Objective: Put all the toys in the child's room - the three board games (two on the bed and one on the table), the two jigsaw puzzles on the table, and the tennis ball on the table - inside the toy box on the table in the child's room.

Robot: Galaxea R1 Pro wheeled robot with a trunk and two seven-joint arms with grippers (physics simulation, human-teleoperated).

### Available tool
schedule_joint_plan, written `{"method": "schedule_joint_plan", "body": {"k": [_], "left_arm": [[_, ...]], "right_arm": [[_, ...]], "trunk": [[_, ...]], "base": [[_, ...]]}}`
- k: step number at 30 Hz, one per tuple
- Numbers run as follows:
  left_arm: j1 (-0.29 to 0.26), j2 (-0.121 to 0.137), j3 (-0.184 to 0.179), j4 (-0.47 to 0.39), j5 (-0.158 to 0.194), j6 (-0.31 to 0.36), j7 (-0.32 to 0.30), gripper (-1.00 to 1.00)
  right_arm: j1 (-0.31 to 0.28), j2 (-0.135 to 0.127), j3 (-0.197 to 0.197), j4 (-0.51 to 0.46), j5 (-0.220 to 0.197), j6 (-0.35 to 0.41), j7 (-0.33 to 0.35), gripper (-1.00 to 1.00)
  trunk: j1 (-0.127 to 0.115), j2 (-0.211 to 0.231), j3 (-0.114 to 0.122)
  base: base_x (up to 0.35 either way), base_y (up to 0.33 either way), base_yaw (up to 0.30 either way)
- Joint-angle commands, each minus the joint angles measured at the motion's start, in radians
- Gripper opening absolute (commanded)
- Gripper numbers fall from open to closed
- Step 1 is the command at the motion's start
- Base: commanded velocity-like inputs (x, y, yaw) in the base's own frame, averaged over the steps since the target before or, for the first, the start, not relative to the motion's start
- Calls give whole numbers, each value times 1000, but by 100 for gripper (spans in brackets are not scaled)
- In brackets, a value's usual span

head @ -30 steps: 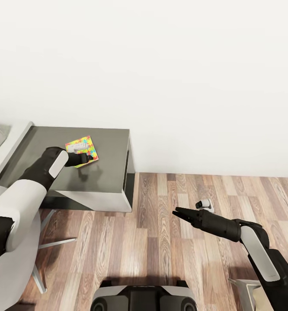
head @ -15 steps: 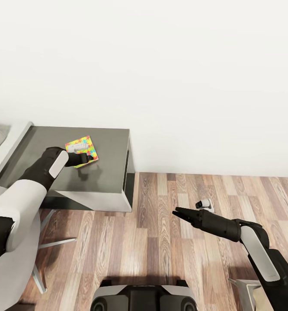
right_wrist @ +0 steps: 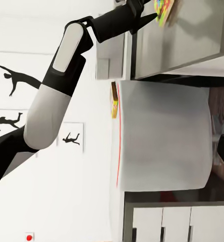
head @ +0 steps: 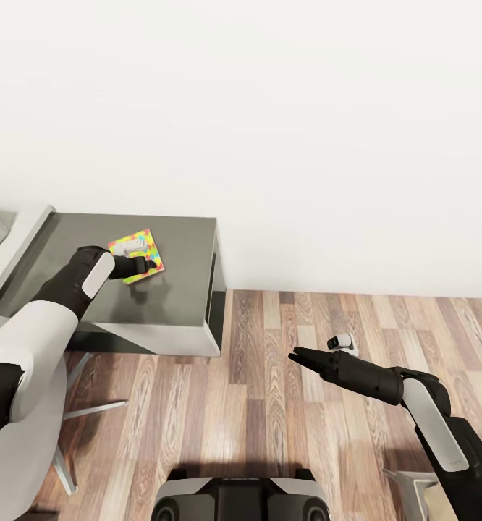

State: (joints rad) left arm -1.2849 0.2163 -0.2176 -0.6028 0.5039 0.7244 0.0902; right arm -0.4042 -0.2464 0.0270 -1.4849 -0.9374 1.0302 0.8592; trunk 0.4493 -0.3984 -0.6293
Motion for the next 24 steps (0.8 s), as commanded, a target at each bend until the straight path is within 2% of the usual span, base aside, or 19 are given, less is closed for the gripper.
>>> {"method": "schedule_joint_plan", "body": {"k": [1, 24], "left_arm": [[-1, 1, -7, -2, 10, 3, 9, 100], [-1, 0, -8, -2, 10, 2, 10, 100]], "right_arm": [[-1, -1, 1, 0, 0, 4, 3, 100], [-1, -1, 1, 0, 0, 4, 3, 100]], "trunk": [[1, -2, -1], [1, -2, -1]], "base": [[43, 0, 0], [34, 0, 0]]}}
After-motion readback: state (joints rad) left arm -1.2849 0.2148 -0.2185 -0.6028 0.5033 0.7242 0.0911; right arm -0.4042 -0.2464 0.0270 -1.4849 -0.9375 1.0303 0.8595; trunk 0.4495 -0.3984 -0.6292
